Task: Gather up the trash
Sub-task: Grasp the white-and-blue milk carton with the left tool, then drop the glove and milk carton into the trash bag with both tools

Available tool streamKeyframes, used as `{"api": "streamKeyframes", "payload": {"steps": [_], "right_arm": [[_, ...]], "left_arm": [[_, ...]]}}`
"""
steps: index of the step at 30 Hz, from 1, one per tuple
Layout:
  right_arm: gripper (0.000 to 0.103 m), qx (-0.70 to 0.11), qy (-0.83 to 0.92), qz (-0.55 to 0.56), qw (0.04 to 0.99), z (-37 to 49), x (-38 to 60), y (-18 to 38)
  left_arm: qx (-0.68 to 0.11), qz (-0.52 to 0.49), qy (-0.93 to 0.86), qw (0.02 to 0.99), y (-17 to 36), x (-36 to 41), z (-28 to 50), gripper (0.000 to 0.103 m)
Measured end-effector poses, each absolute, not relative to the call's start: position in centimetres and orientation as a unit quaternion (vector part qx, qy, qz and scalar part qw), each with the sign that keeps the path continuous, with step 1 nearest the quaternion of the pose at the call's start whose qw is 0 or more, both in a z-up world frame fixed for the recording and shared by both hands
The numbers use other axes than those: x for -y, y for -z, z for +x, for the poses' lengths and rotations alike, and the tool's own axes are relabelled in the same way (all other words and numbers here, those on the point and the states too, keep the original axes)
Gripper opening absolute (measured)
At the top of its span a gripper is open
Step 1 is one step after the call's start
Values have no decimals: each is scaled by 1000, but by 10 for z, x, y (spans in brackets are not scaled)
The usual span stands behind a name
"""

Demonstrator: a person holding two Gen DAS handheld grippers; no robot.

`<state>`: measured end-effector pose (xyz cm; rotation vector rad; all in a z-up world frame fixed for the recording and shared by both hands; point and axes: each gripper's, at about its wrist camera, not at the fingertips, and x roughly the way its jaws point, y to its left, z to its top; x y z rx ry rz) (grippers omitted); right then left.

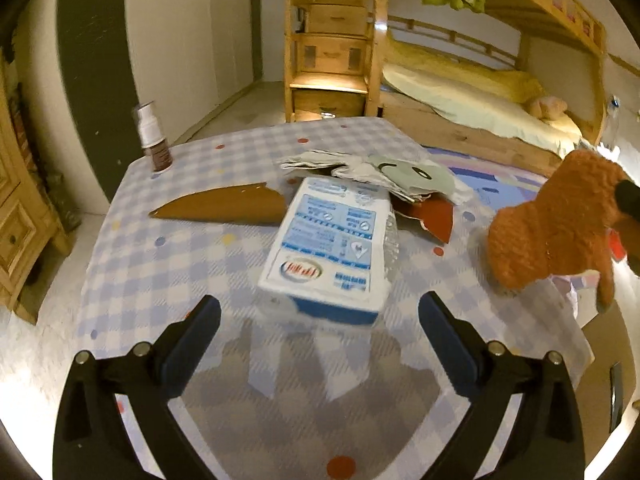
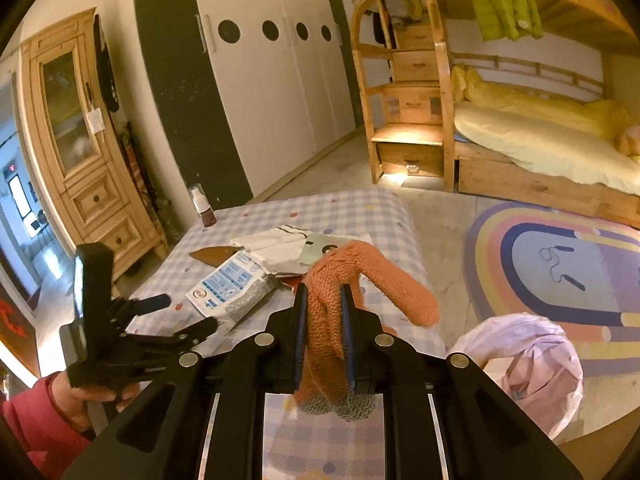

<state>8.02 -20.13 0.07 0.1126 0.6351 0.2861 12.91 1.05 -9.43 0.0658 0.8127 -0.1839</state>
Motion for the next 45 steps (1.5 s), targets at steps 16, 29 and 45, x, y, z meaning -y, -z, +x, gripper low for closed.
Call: {"api": "streamKeyframes", "payload": {"steps": [16, 29, 45], "right_arm": [[16, -311, -146, 54, 938, 72, 201, -4], [16, -293, -142, 62, 944, 48, 215, -17], [18, -283, -15, 83, 955, 26, 309, -11]], "left_arm": [[-409, 52, 86, 907, 100, 0, 132, 77], [-350, 4, 128, 928, 41, -6, 41, 74], [-304, 65, 249, 917, 8, 128, 61, 75]]}}
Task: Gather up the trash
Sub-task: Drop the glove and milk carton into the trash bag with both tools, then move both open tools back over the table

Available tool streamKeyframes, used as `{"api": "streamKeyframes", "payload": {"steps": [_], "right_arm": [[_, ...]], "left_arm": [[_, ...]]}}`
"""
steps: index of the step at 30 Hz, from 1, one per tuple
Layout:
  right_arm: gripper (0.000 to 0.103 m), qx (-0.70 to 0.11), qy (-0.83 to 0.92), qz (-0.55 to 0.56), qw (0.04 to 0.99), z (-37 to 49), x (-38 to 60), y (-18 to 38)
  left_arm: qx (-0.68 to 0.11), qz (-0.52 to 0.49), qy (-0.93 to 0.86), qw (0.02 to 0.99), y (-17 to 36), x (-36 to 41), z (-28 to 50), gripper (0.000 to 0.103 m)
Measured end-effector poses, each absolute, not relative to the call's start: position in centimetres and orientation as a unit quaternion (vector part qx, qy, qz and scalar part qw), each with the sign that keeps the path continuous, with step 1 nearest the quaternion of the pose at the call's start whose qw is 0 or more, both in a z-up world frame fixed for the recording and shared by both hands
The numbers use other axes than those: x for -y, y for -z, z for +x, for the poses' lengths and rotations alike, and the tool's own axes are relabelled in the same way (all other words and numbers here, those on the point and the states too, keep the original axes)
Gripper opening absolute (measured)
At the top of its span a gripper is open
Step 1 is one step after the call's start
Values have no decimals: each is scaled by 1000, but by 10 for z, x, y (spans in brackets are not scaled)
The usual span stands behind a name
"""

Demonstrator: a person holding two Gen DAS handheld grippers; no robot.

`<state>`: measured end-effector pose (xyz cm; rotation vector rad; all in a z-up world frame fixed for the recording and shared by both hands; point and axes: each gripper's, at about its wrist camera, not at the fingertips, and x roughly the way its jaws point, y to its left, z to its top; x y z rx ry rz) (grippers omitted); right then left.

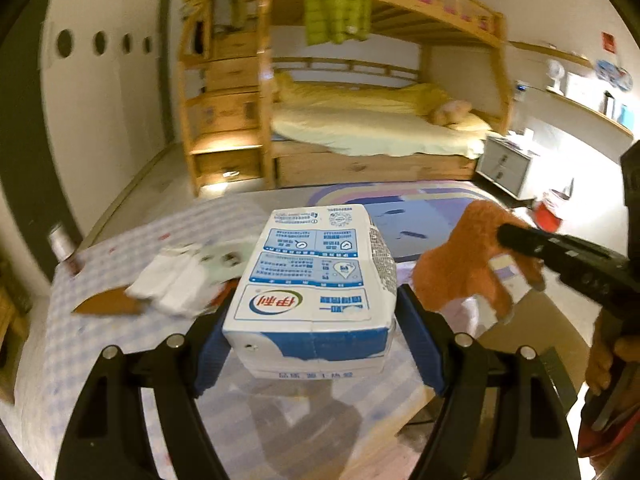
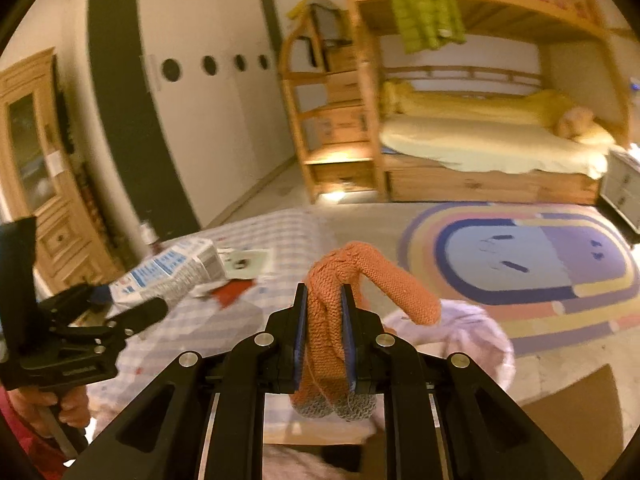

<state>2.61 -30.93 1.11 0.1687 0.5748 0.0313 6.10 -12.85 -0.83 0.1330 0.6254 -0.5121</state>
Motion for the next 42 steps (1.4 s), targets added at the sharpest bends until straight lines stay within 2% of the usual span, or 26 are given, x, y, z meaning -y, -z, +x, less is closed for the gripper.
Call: {"api": "streamKeyframes", "payload": {"steps": [6, 8, 9, 10, 13, 25, 27, 28, 34, 42], "right_arm": [[21, -313, 35, 72, 946, 48, 343, 13], [29, -325, 46, 72, 942, 57, 354, 24], [40, -327, 56, 71, 941, 59, 361, 29], [47, -328, 61, 74, 940, 61, 366, 33], [54, -324, 65, 92, 939, 59, 380, 38], [58, -274, 100, 154, 944, 27, 426, 26], [59, -269, 106, 159, 944, 24, 431, 23], [59, -266, 108, 160, 944, 21, 433, 21], [60, -270, 99, 161, 944, 18, 427, 20], [60, -280, 49, 145, 948, 18, 387, 12]], "left_arm": [[-306, 86, 292, 902, 17, 180, 67, 75], [-309, 92, 301, 898, 21, 192, 69, 75], [-311, 94, 304, 896, 24, 198, 72, 75], [-312, 96, 306, 894, 26, 199, 73, 75], [-319, 102, 311, 890, 34, 208, 78, 75], [-312, 121, 348, 876, 53, 275, 94, 76], [-303, 121, 346, 880, 50, 283, 95, 90], [-300, 119, 344, 882, 49, 284, 94, 93], [-302, 120, 313, 892, 49, 263, 89, 94], [-318, 89, 242, 912, 44, 195, 83, 94]]}}
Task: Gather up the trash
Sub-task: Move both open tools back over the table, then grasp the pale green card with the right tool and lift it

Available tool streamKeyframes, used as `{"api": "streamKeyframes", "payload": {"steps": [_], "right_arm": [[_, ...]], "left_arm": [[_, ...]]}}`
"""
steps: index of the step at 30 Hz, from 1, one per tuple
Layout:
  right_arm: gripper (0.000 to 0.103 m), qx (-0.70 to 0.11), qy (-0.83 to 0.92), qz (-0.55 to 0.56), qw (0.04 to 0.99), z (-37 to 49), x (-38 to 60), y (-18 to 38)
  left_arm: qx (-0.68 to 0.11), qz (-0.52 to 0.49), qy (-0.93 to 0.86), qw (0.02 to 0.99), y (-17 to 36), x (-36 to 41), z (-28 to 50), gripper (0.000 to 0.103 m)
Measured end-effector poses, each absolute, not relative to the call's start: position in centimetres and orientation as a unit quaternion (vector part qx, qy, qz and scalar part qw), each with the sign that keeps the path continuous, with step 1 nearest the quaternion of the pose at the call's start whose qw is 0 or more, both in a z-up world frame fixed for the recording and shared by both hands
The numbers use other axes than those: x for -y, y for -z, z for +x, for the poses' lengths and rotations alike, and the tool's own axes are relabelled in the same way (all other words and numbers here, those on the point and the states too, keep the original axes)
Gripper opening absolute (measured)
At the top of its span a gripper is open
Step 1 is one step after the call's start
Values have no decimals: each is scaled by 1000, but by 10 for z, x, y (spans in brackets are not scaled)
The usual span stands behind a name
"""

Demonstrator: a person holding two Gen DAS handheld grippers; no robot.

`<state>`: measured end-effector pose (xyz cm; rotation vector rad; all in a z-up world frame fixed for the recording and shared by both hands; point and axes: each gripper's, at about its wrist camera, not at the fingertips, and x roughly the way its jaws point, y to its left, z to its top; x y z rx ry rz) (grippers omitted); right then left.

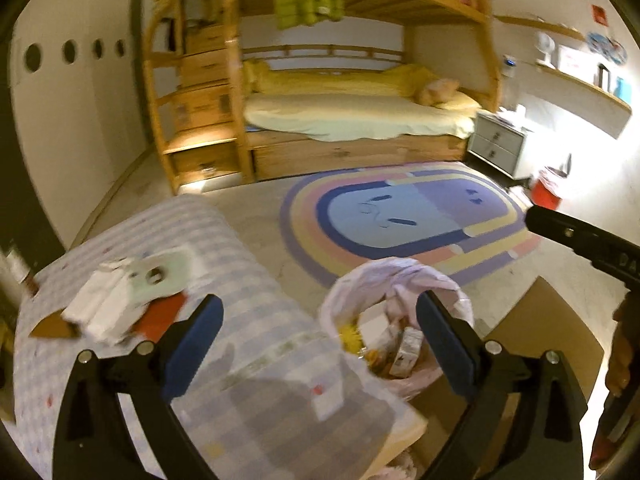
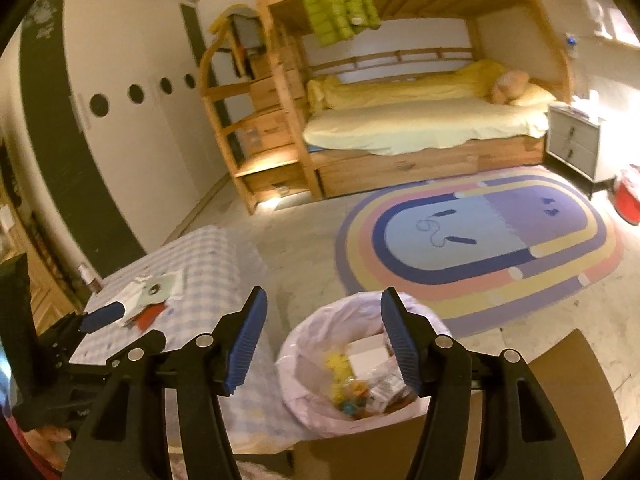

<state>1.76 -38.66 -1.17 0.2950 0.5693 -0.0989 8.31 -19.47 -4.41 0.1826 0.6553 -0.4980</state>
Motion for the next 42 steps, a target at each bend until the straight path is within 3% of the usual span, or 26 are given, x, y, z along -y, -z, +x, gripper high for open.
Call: {"api": "streamKeyframes", "payload": {"steps": [26, 42], "right_arm": [[60, -343, -121, 24, 931, 91, 188, 20], [59, -382, -132, -27, 914, 211, 123, 64]], "left_arm": [[-313, -11, 26, 949, 44, -23, 72, 96], [-325, -7, -15, 946, 64, -59, 149, 96]]}}
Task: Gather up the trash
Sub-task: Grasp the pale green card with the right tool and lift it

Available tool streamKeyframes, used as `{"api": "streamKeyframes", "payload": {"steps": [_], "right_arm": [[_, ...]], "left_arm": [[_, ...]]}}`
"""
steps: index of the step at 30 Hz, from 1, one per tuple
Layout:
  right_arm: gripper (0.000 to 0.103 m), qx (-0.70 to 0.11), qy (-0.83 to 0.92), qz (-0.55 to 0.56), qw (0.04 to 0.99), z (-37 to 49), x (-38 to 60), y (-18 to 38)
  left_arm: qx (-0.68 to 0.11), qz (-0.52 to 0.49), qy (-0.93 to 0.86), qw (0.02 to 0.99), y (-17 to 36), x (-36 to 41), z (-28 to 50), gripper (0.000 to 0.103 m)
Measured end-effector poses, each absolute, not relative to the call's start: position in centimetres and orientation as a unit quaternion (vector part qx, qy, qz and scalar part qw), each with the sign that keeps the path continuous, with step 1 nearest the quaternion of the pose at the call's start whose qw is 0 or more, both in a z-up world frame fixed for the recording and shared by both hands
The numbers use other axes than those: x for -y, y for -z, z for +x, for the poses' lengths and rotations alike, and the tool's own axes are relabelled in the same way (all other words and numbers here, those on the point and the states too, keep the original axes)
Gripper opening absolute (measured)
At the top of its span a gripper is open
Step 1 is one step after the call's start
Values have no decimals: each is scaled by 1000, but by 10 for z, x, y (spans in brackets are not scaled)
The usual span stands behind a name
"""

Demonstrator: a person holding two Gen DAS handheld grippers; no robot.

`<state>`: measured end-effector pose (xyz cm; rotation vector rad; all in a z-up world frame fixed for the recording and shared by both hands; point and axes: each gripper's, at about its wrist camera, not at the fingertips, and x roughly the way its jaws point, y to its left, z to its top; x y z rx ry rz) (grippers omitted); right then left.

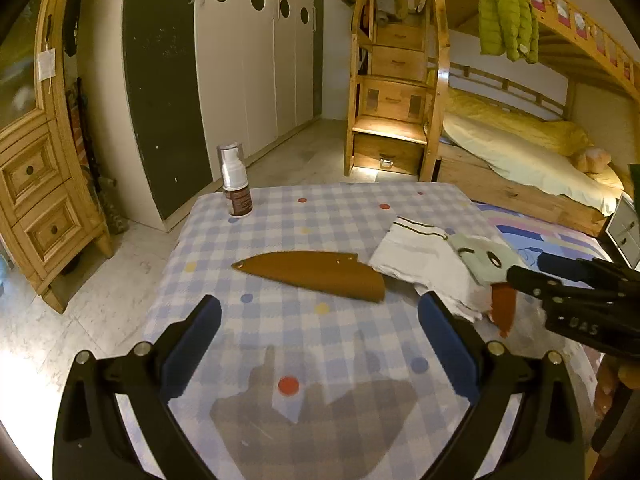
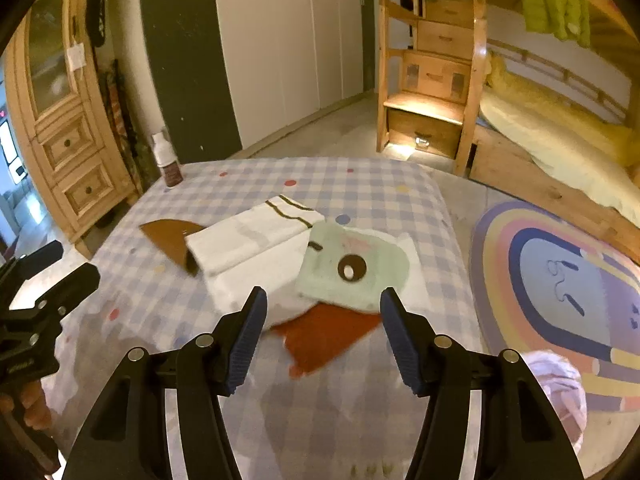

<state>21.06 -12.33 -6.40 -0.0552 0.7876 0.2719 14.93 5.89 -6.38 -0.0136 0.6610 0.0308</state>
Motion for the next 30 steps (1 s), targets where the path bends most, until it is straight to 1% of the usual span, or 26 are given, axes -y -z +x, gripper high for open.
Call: {"api": "streamKeyframes", "payload": {"steps": [8, 9, 10, 11, 12, 13, 18, 24, 30], "right_arm": [[59, -426, -118, -35, 896, 254, 108, 92], [58, -424, -116, -40, 898, 254, 106, 93], [48, -422, -112, -46, 899, 254, 105, 94], [47, -422, -115, -44, 898, 253, 106, 95], [40, -423, -122, -37, 897, 252, 107, 94], [24, -425, -127, -34, 895, 249, 109, 94], [19, -429, -155, -49, 888, 223, 106, 94], [19, -432, -196, -46, 879, 165, 99, 96], [18, -418, -214, -41, 882, 137, 97, 88]], "left_arm": [[-343, -9, -15, 939, 81, -56, 164, 96], [-344, -10, -16, 939, 82, -56, 164, 96], [-346, -11, -17, 938, 83, -57, 162, 96], [-347, -12, -17, 938, 83, -58, 161, 96], [-348, -13, -17, 937, 83, -59, 159, 96], [-348, -14, -17, 937, 83, -59, 158, 96], [-354, -15, -14, 935, 83, -58, 140, 96], [-360, -15, -9, 933, 84, -56, 115, 96], [-366, -13, -10, 930, 86, -56, 98, 96]]}}
